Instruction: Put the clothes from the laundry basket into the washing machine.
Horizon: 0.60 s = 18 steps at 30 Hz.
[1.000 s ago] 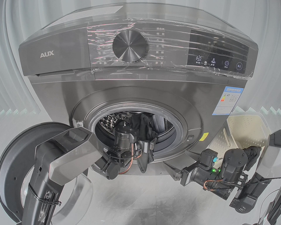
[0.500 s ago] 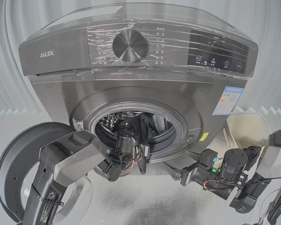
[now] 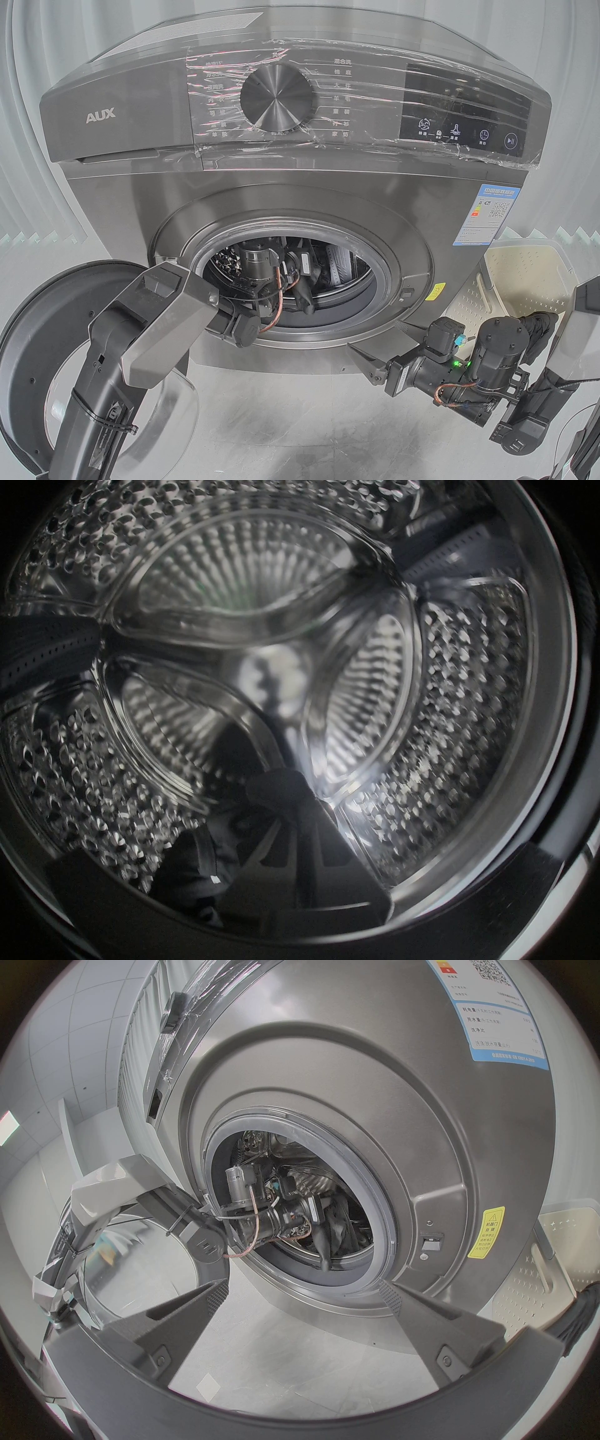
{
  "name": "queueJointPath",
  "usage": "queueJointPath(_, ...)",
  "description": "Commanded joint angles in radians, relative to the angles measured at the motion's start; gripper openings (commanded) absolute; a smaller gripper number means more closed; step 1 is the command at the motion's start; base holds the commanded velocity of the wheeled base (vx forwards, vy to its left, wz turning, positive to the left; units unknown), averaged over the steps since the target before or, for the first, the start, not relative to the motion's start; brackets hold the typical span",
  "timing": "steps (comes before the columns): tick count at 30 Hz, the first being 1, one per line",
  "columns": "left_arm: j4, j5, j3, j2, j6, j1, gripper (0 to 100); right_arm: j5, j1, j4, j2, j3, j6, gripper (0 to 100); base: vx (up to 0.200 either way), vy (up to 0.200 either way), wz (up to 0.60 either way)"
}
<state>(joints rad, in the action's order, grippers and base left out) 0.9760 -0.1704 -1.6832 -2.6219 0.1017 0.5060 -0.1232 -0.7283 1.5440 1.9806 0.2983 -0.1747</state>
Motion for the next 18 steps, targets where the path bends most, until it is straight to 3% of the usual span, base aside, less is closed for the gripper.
queueJointPath(1,-0.002,-0.026,-0.115,-0.059,0.003,-0.037,0,0.000,0.000,0.001,-0.003,0.001,0.000,100,0.000,0.000,0.00)
queueJointPath(17,0.001,-0.041,-0.193,-0.087,0.003,-0.049,0,0.000,0.000,-0.001,-0.003,-0.001,0.000,100,0.000,0.000,0.00)
queueJointPath(18,0.001,-0.041,-0.194,-0.089,0.003,-0.049,100,0.000,0.000,-0.001,-0.003,-0.001,0.000,100,0.000,0.000,0.00)
